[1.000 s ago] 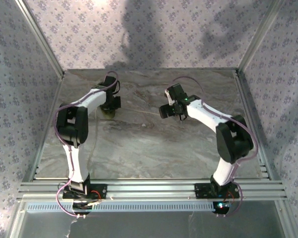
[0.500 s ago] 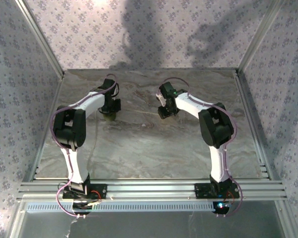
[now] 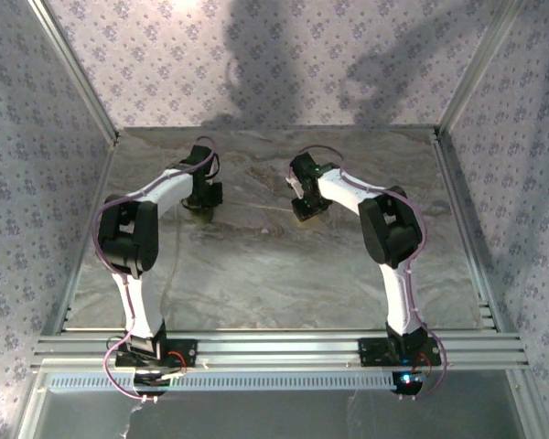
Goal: Tie the shoes
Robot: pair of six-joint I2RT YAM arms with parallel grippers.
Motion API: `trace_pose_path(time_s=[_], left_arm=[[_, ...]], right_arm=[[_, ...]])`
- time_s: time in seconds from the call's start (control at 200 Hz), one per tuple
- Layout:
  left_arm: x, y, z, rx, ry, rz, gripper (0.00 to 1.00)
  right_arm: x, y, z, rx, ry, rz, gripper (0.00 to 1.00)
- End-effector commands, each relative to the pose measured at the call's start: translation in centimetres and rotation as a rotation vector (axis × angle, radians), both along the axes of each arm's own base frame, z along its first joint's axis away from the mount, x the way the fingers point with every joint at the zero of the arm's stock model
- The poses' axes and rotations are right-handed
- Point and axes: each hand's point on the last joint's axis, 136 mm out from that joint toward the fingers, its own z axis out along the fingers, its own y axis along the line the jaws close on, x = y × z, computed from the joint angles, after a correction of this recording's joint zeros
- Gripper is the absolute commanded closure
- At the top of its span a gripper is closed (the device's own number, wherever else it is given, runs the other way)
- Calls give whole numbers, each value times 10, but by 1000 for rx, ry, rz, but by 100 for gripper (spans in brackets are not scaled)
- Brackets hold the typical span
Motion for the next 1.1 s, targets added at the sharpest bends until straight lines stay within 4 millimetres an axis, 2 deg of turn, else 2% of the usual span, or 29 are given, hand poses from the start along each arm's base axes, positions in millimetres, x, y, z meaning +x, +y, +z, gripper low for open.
trace_pose_path(time_s=[0.0, 0.135, 0.22, 0.295, 0.385, 0.415, 0.529, 0.649, 0.824, 0.834, 0.854, 0.984, 1.094], left_arm=[[-8, -10, 1, -29, 31, -35, 100], [-8, -11, 0, -31, 36, -38, 100], [-8, -13, 1, -37, 36, -42, 100], [-7, -16, 3, -47, 31, -45, 100], [-7, -21, 7, -59, 25, -58, 100], [-7, -24, 9, -66, 20, -64, 100], [-11, -39, 21, -88, -5, -87, 100], [-20, -64, 33, -121, -27, -99, 100], [-37, -117, 46, -151, -70, -155, 100], [-38, -120, 47, -150, -72, -161, 100], [-39, -125, 48, -149, -76, -169, 100], [-48, -169, 53, -154, -91, -242, 100], [-55, -202, 54, -145, -93, -288, 100]], right_arm=[[-7, -11, -17, -83, 46, 5, 62], [-10, -8, -24, -79, 66, 7, 72], [-11, -8, -27, -77, 73, 2, 83], [-11, -5, -21, -46, 61, -11, 92], [-7, -2, 1, 30, 8, -53, 100], [-5, -3, 10, 48, -18, -71, 100], [1, -15, 62, 94, -184, -167, 100], [-7, -43, 112, 147, -319, -336, 100], [-35, -93, 156, 190, -449, -574, 100], [-41, -98, 149, 175, -438, -587, 100], [-46, -105, 149, 173, -443, -614, 100], [-70, -150, 163, 216, -484, -795, 100], [-88, -180, 171, 278, -515, -903, 100]])
